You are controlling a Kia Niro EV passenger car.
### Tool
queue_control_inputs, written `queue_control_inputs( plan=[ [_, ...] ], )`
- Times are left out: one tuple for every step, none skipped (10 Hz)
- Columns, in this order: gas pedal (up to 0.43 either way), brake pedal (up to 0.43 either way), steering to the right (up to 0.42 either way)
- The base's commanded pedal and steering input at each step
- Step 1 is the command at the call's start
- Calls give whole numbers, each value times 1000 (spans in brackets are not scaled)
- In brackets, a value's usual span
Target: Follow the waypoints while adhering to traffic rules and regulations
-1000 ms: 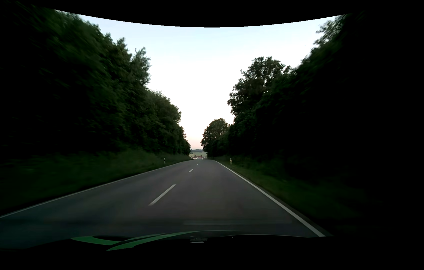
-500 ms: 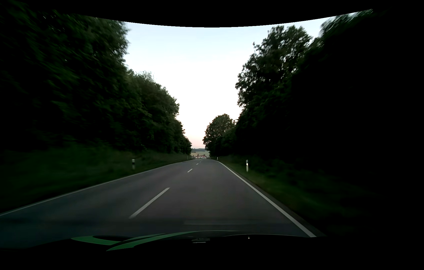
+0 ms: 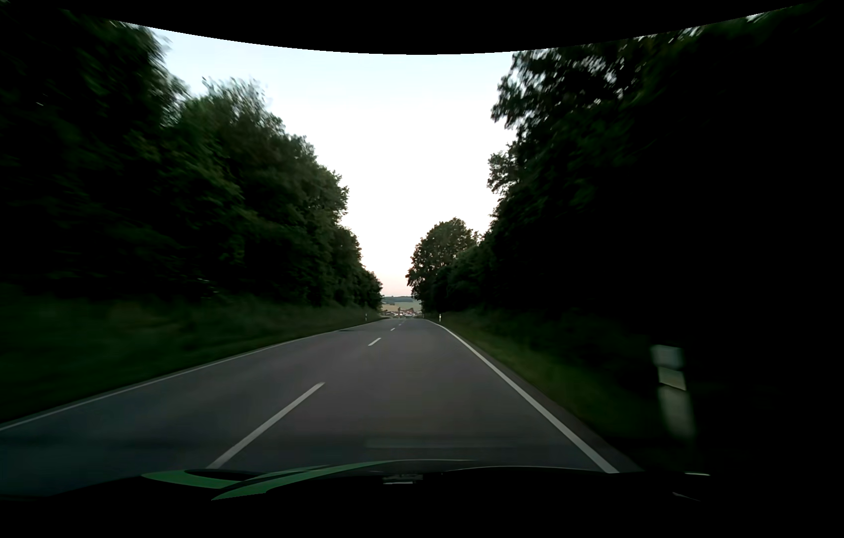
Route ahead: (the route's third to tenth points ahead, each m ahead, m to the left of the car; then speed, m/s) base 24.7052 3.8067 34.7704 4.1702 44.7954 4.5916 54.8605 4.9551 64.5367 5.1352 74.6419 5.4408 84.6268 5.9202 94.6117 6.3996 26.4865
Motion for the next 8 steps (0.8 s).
queue_control_inputs(
  plan=[
    [0,0,-3],
    [0,0,-3],
    [0,0,-4],
    [0,0,-5],
    [0,0,-5],
    [0,6,-5],
    [0,18,-4],
    [0,49,-3]
  ],
)
